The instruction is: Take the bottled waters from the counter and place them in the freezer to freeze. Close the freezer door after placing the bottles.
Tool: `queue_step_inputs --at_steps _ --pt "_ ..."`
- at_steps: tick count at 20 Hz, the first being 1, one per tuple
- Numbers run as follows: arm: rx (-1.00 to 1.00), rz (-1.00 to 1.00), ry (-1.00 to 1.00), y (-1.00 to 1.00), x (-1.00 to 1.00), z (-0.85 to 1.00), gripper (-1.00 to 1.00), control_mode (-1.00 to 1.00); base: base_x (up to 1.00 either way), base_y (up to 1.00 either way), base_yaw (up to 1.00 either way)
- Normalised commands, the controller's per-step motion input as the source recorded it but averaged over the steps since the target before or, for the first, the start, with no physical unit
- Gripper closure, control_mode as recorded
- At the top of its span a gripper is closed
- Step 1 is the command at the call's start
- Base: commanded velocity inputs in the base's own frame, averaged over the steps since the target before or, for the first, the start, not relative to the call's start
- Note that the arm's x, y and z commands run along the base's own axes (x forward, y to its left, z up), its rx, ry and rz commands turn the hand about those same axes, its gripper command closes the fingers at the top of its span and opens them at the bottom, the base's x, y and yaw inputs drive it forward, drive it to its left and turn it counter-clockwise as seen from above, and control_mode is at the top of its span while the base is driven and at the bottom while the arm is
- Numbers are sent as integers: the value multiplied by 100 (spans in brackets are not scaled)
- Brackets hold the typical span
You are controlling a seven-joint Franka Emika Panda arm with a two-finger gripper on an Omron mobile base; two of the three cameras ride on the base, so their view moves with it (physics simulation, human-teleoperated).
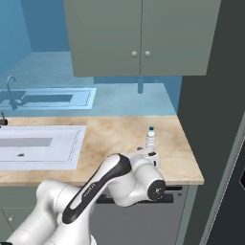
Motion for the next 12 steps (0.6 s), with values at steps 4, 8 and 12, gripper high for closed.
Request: queue_step_inputs --at_steps 4,8,12 --pt "6 1 3 -8 6 0 -100 -100 0 0 0" --pt "6 0 6 -5 17 0 -100 -100 0 0 0" --pt "6 0 4 -10 23 0 -100 -100 0 0 0"
